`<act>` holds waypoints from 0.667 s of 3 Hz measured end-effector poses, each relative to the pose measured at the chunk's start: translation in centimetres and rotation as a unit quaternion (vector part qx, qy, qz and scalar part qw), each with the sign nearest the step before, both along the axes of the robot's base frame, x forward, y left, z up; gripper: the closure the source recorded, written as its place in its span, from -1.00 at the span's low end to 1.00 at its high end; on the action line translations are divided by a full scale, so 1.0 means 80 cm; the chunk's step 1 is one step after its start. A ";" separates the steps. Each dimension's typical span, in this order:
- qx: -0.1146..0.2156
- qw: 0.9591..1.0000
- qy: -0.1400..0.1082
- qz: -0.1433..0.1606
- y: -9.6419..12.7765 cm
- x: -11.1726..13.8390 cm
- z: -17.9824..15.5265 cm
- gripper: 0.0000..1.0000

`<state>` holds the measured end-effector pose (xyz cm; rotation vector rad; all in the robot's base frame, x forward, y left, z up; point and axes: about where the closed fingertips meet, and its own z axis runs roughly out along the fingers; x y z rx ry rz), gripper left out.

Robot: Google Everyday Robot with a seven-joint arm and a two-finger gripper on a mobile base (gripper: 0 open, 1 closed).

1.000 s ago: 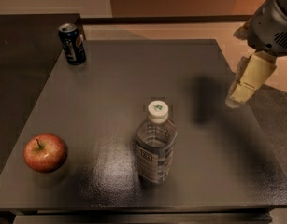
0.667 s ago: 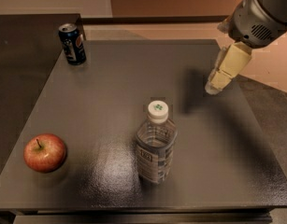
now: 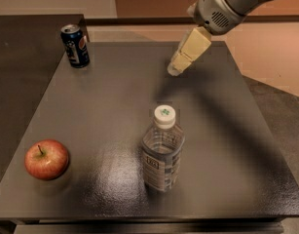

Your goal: Move pepsi can near blue plastic bottle

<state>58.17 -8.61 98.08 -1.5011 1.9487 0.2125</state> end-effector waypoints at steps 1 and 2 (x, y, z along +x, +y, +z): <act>0.032 0.999 -0.012 0.011 0.059 0.032 0.008 -1.00; 0.060 0.998 -0.007 0.010 0.113 0.060 0.004 -1.00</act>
Offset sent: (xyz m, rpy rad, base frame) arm 0.0767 0.1377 -0.0004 0.1886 0.0038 0.0072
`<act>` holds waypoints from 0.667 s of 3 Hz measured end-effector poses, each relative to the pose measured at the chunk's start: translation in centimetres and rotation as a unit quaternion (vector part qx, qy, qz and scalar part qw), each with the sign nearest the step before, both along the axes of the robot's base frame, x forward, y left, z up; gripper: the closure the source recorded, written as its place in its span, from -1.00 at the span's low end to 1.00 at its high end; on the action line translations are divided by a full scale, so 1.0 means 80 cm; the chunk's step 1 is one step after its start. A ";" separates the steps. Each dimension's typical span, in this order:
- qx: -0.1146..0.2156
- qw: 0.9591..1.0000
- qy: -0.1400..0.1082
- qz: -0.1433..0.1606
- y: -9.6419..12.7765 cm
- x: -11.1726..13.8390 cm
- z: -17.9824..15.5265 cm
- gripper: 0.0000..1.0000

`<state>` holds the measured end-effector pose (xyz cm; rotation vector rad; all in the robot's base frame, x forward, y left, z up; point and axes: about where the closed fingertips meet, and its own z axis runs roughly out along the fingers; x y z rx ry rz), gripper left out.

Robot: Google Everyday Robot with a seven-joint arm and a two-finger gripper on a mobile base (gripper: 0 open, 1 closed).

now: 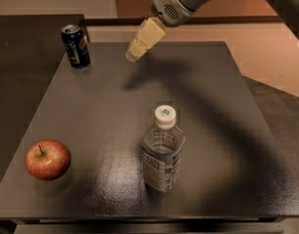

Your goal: Move pepsi can near blue plastic bottle

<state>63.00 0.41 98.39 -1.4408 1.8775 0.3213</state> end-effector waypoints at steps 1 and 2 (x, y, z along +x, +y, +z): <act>0.020 1.000 0.003 -0.013 0.038 0.015 -0.012 -1.00; 0.048 0.998 -0.004 -0.028 0.071 0.025 -0.029 -1.00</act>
Offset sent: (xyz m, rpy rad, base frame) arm 0.0345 0.0861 -0.0389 0.1794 -0.0435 -0.1055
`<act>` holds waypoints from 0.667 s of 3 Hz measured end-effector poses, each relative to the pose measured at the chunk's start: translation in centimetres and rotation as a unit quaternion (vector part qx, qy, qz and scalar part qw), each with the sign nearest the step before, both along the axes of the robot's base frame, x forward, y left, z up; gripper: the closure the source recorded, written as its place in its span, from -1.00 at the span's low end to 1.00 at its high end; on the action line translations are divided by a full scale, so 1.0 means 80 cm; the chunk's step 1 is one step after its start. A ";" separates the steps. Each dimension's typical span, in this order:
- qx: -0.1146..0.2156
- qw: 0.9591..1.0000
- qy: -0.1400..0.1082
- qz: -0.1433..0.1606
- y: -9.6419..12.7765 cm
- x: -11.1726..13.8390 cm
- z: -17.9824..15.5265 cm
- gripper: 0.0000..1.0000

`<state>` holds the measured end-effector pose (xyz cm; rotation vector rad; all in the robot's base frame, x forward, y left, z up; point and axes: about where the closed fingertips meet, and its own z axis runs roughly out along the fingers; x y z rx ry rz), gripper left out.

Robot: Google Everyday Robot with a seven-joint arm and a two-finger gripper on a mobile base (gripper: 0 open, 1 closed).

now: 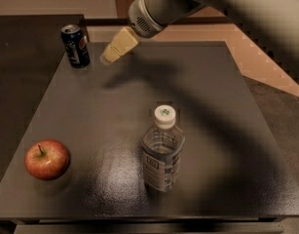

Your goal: Move pepsi can near blue plastic bottle

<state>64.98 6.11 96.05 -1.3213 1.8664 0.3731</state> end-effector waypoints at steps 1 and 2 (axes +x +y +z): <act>0.036 0.999 -0.017 -0.006 0.024 0.012 -0.013 -1.00; 0.057 0.998 -0.031 0.003 0.049 0.024 -0.023 -1.00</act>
Offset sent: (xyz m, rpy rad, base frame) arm 0.0333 0.0591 -0.0261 0.1659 -0.0991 0.0210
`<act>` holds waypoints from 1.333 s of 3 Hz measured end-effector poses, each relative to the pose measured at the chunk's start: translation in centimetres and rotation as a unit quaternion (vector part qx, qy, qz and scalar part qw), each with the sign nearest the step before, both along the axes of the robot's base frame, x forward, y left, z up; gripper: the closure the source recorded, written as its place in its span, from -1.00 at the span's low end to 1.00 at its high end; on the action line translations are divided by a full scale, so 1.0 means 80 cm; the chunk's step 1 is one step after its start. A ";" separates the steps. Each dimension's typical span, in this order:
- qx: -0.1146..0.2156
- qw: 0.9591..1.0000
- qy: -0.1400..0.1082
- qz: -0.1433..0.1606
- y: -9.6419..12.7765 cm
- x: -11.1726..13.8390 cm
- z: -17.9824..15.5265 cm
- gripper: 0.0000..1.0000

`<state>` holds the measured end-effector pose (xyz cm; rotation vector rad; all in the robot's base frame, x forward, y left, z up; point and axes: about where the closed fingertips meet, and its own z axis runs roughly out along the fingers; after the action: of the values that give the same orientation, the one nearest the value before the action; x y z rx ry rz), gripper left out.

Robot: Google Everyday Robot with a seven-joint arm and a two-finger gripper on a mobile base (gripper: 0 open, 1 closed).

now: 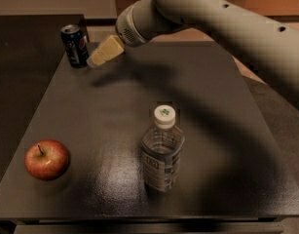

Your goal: Move pepsi can near blue plastic bottle

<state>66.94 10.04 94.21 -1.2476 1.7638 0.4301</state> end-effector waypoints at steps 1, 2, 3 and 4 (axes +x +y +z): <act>0.012 1.000 -0.005 0.005 0.018 0.012 -0.008 -1.00; 0.023 1.000 -0.002 0.006 0.032 0.030 -0.016 -1.00; 0.030 0.999 0.015 0.005 0.051 0.060 -0.029 -1.00; 0.038 0.999 0.029 -0.002 0.067 0.086 -0.036 -1.00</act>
Offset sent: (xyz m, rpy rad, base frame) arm 0.0435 0.0350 -0.0188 0.0749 0.0008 0.0075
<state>73.79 15.36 91.30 -1.1897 1.7810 0.5309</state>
